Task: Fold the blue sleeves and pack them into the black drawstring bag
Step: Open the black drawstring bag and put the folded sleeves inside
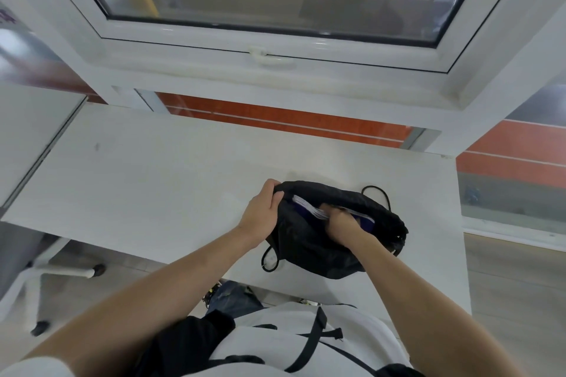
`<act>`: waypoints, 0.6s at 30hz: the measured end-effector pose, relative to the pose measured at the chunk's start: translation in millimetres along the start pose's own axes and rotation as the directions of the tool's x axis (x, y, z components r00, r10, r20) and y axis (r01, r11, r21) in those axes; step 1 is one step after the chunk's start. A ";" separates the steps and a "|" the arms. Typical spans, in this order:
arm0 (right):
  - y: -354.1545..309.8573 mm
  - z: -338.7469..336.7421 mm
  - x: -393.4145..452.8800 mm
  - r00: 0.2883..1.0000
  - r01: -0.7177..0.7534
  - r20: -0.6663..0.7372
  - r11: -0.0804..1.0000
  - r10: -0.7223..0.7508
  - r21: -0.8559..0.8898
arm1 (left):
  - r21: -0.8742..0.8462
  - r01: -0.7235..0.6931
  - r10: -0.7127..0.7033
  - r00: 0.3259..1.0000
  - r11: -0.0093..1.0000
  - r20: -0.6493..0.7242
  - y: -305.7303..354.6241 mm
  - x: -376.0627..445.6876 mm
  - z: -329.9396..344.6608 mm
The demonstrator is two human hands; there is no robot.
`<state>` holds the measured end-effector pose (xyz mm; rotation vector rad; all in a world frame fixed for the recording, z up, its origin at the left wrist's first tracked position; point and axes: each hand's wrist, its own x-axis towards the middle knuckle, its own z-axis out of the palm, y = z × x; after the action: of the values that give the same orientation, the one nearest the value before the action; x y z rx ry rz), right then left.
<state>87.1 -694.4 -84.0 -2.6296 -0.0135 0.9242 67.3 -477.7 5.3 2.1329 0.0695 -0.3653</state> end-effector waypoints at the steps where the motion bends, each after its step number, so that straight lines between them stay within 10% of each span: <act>1: -1.2 0.0 2.2 1.000 -0.007 0.011 0.999 0.007 -0.033 | -0.014 -0.009 0.009 1.000 1.000 -0.019 0.2 0.4 -0.8; 18: 12.0 -12.6 -34.6 0.965 0.189 -0.210 0.969 -0.154 0.157 | -0.015 0.005 -0.006 0.995 1.000 -0.097 6.0 13.4 -0.8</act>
<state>66.2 -714.0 -57.9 -2.4962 -0.1049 0.5775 81.5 -481.7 6.8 2.1355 0.1336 -0.2629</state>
